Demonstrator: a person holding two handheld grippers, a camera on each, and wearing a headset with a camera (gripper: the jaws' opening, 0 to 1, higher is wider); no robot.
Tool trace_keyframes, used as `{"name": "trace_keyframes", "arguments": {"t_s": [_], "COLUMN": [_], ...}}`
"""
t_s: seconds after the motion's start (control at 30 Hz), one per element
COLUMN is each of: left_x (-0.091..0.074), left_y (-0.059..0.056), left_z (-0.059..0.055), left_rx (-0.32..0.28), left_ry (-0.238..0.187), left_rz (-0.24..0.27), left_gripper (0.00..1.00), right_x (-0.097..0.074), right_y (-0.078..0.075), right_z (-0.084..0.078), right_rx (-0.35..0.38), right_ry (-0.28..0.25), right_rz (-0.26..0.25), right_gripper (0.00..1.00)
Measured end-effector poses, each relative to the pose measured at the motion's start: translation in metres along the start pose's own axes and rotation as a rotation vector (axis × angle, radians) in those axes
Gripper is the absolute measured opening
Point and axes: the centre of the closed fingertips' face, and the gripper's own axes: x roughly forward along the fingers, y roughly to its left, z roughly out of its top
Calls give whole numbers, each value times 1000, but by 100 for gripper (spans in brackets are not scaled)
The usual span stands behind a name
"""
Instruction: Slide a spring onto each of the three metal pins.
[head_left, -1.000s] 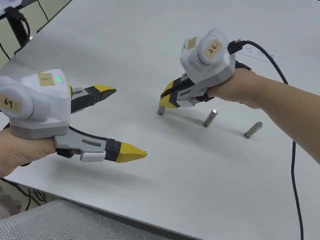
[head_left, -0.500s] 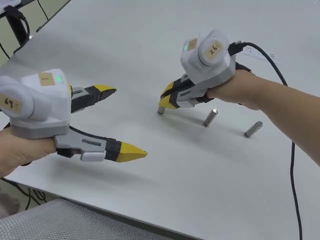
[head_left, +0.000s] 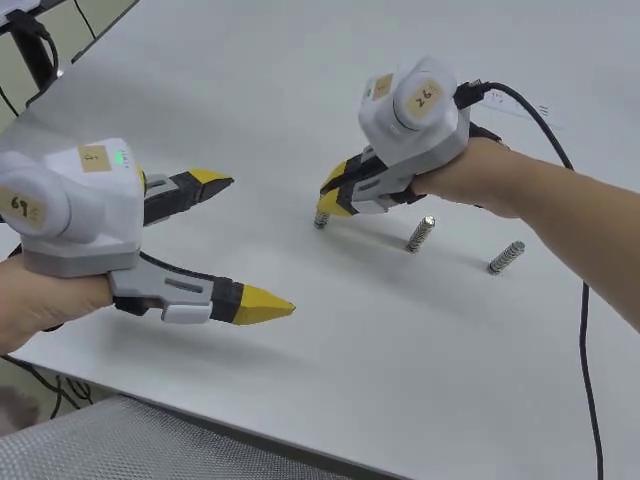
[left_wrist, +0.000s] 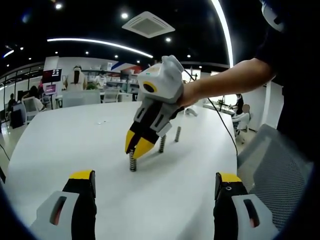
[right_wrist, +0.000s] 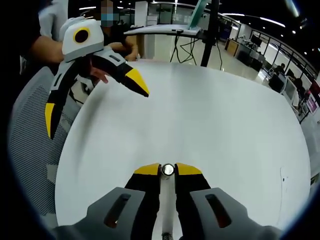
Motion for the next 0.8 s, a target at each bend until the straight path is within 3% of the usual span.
{"name": "trace_keyframes", "arguments": {"t_s": [0.8], "left_x": [0], "left_y": [-2], "left_z": [3], "left_rx": [4], "left_ry": [-1], "left_rz": [-2], "left_gripper": [97], "right_x": [1], "right_y": [-4], "right_z": [3], "right_rx": [-11], "right_ry": [-7], "right_rz": [-7], "right_gripper": [13]}}
